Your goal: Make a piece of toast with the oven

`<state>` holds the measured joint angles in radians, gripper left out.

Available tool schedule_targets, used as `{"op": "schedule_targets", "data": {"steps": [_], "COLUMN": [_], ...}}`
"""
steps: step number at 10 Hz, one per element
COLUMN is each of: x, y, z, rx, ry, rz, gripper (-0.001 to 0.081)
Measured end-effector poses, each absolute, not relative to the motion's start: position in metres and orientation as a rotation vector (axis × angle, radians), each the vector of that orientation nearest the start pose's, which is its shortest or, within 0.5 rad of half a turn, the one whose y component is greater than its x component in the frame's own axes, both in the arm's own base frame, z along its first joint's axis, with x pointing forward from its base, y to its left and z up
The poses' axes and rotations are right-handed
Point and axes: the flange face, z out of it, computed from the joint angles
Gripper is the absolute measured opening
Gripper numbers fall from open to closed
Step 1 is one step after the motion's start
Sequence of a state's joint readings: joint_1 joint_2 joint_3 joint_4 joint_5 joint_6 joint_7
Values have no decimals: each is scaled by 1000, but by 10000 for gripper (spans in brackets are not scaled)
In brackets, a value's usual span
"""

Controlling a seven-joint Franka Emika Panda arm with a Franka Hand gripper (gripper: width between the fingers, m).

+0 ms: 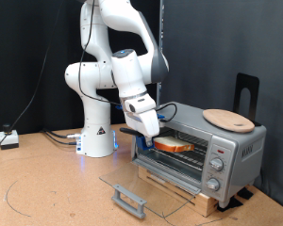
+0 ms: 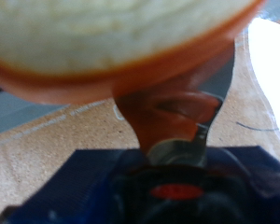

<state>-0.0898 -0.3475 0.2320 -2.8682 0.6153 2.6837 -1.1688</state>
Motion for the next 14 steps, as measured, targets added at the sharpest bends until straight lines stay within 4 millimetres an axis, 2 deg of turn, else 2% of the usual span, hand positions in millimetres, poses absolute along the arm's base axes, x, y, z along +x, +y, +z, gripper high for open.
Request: {"op": "schedule_targets", "data": {"steps": [7,11,14], "x": [362,358,356], "y": [-11,-7,4], "z": [300,296,294], "rx": [-2792,-2759,-2743], "ry": [-1078,-1085,-1100], "rz": [-405,-355,-334], "gripper": [419,419,419]}}
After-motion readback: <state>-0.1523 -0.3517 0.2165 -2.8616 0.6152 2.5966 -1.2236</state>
